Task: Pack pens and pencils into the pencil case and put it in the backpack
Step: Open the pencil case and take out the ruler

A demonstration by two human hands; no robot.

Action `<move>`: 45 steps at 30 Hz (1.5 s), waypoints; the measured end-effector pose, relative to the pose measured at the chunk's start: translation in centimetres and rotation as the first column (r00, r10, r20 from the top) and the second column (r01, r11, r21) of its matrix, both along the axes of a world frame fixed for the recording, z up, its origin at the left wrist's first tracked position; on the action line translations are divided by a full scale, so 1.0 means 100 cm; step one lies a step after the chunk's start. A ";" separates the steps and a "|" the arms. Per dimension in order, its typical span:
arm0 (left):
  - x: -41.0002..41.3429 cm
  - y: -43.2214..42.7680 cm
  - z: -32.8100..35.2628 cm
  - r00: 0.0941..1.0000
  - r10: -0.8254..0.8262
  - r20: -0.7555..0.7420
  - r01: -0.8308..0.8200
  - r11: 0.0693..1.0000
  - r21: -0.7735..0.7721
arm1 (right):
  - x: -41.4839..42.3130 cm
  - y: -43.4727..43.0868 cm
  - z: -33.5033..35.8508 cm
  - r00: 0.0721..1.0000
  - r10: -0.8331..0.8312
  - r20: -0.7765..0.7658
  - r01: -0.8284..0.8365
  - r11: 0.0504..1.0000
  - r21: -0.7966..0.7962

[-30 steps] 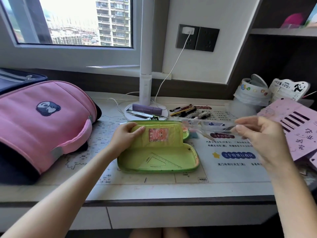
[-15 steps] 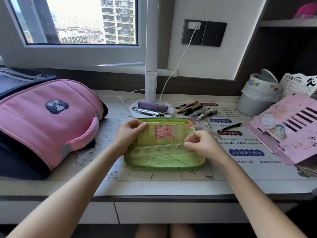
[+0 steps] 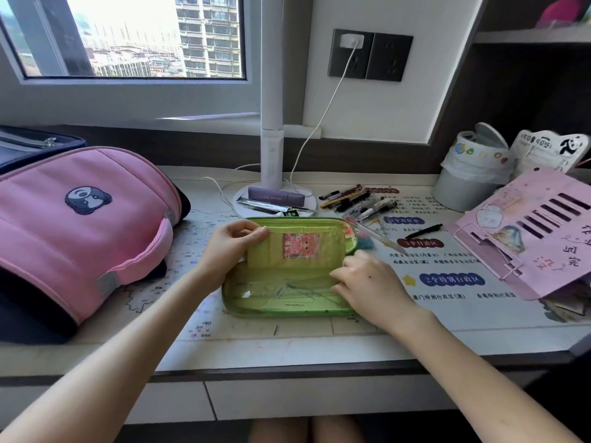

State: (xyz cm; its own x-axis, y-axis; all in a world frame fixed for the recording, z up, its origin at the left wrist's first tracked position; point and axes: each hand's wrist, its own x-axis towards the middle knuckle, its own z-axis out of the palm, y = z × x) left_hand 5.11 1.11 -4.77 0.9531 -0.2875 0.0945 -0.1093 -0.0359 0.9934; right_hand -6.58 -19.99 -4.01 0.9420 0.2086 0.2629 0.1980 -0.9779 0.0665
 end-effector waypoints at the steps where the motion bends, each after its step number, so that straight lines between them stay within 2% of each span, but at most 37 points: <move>1: 0.000 0.000 0.002 1.000 -0.012 -0.006 0.012 1.000 -0.005 | -0.002 -0.004 0.002 0.994 0.017 -0.112 -0.008 0.996 0.085; 3: 0.001 0.003 0.004 0.999 -0.035 -0.016 0.035 0.999 0.014 | -0.007 -0.013 0.012 0.957 0.075 -0.280 0.030 0.934 0.356; 4: 0.003 0.004 0.005 0.999 -0.046 -0.014 0.046 0.998 0.037 | -0.008 -0.019 0.016 0.961 0.065 -0.267 0.074 0.875 0.478; 6: 0.006 0.006 0.004 0.999 -0.049 0.015 0.047 0.994 0.101 | 0.003 -0.039 0.016 0.988 -0.139 -0.072 0.154 0.798 0.583; 8: 0.010 0.007 0.004 0.995 -0.030 0.092 0.010 0.979 0.205 | 0.023 -0.065 0.011 0.907 -0.414 0.075 0.314 0.785 0.533; 11: 0.019 0.005 0.003 0.968 -0.010 0.252 -0.093 0.915 0.393 | 0.065 -0.100 -0.002 0.755 -0.652 -0.076 0.585 0.615 0.529; 13: 0.025 0.003 0.003 0.946 -0.008 0.324 -0.159 0.859 0.487 | 0.093 -0.111 -0.004 0.668 -0.727 -0.157 0.686 0.521 0.509; 16: 0.032 -0.003 0.003 0.941 0.004 0.338 -0.198 0.816 0.542 | 0.125 -0.116 -0.004 0.552 -0.787 -0.275 0.816 0.441 0.373; 19: 0.034 -0.008 0.002 0.928 0.001 0.372 -0.240 0.766 0.596 | 0.146 -0.119 -0.004 0.483 -0.797 -0.363 0.865 0.371 0.336; 24: 0.034 -0.017 0.008 0.871 -0.015 0.491 -0.336 0.710 0.618 | 0.154 -0.129 -0.001 0.501 -0.709 -0.496 0.856 0.325 0.401; 28: 0.031 -0.032 0.013 0.836 -0.041 0.548 -0.353 0.723 0.594 | 0.139 -0.139 0.004 0.575 -0.687 -0.444 0.787 0.317 0.529; 31: 0.028 -0.042 0.015 0.841 -0.088 0.534 -0.301 0.743 0.598 | 0.122 -0.148 0.012 0.629 -0.646 -0.431 0.699 0.230 0.677; 34: 0.022 -0.048 0.016 0.841 -0.113 0.530 -0.281 0.745 0.605 | 0.102 -0.158 0.024 0.644 -0.621 -0.447 0.657 0.149 0.739; 37: 0.019 -0.053 0.018 0.836 -0.128 0.533 -0.274 0.746 0.607 | 0.079 -0.162 0.035 0.610 -0.704 -0.364 0.659 0.195 0.727; 40: 0.015 -0.058 0.019 0.819 -0.136 0.558 -0.311 0.712 0.629 | 0.053 -0.160 0.042 0.541 -0.817 -0.200 0.708 0.314 0.632; 43: 0.012 -0.058 0.017 0.814 -0.154 0.560 -0.316 0.692 0.649 | 0.022 -0.141 0.054 0.585 -0.809 0.066 0.635 0.507 0.583; 45: 0.010 -0.052 0.019 0.824 -0.138 0.549 -0.309 0.704 0.640 | 0.003 -0.122 0.062 0.662 -0.718 0.216 0.488 0.631 0.603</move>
State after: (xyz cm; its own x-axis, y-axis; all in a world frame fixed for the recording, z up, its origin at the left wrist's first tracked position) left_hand 6.14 -4.07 -2.85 0.8295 -0.3996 0.3901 -0.5505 -0.7026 0.4509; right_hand -6.29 -32.19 2.20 0.5754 -0.6220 0.5310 -0.3837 -0.7787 -0.4964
